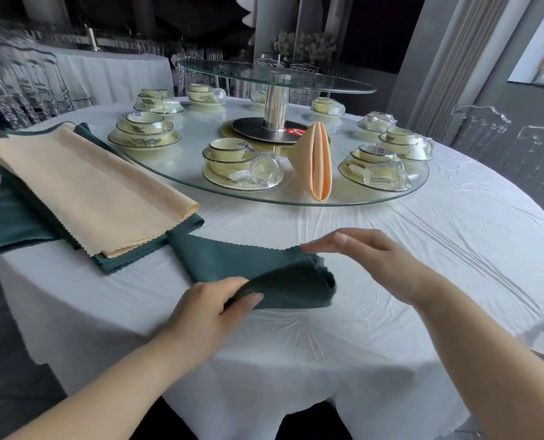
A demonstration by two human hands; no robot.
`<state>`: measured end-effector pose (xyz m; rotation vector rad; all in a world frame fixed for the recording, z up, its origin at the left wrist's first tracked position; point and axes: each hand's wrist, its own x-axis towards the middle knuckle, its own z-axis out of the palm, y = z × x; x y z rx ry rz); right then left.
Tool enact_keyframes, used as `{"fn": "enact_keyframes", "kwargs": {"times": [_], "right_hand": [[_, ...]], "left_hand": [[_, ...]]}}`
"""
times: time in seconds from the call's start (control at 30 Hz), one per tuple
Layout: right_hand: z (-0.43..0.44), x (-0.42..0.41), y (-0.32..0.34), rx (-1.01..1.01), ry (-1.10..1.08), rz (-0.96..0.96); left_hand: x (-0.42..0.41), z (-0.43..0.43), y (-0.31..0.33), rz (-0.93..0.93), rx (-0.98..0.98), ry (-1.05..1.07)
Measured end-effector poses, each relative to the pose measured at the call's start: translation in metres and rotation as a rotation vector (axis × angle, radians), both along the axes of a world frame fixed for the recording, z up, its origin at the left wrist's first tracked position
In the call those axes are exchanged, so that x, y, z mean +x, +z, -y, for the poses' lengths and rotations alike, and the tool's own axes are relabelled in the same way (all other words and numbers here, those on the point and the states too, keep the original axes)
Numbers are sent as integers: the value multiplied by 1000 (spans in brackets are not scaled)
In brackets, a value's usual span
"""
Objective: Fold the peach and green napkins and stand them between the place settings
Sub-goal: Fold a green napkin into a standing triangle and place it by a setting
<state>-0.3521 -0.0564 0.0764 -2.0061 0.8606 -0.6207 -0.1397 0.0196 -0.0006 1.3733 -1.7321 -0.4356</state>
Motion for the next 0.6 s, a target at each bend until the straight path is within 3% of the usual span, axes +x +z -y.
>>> {"fn": "enact_keyframes", "kwargs": {"times": [0.2, 0.4, 0.5, 0.6], "right_hand": [[8, 37, -14, 100, 23, -236], [12, 24, -21, 226, 62, -150], [16, 29, -29, 158, 13, -211], [19, 44, -32, 96, -135, -216]], "left_hand": [[4, -2, 1, -208, 75, 134], [7, 10, 2, -564, 98, 250], [10, 15, 3, -603, 119, 295], [14, 15, 7, -460, 62, 416]]}}
